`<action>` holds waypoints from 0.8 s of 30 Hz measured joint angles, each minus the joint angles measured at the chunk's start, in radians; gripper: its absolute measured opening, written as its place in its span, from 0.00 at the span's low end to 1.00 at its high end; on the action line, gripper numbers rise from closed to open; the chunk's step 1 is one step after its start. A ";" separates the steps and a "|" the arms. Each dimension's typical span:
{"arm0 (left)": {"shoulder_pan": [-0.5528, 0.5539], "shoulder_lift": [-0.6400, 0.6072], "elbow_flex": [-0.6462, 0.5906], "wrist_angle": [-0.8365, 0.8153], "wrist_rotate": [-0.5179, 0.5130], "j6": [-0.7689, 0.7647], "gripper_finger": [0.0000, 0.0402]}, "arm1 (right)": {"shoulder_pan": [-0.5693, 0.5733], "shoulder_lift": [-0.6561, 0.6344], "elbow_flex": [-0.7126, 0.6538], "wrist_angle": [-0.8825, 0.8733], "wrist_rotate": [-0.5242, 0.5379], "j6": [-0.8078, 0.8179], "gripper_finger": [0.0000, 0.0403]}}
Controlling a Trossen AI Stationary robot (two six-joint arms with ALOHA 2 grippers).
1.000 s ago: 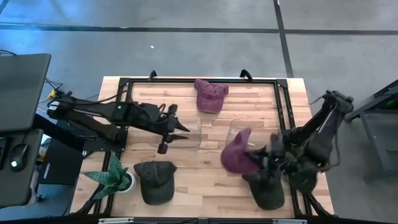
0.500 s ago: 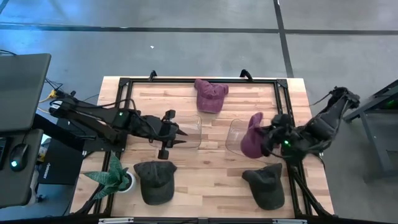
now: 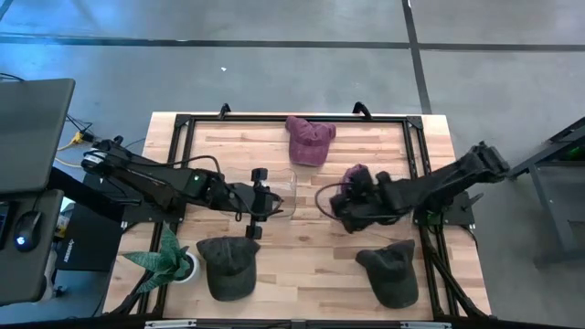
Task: Pick & Place hat
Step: Put the bottom red cap into the right transparent bin
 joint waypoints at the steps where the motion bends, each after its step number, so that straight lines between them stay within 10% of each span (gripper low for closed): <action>1: -0.007 0.000 0.000 0.000 -0.003 -0.003 0.27 | -0.011 0.010 0.005 0.027 0.001 -0.016 0.00; 11: -0.121 -0.038 0.002 -0.053 -0.121 -0.013 0.27 | 0.001 0.014 0.023 0.248 0.157 -0.159 0.00; 24: -0.265 -0.045 -0.011 -0.246 -0.445 -0.181 0.27 | 0.103 -0.042 0.096 -0.472 -0.156 0.330 0.00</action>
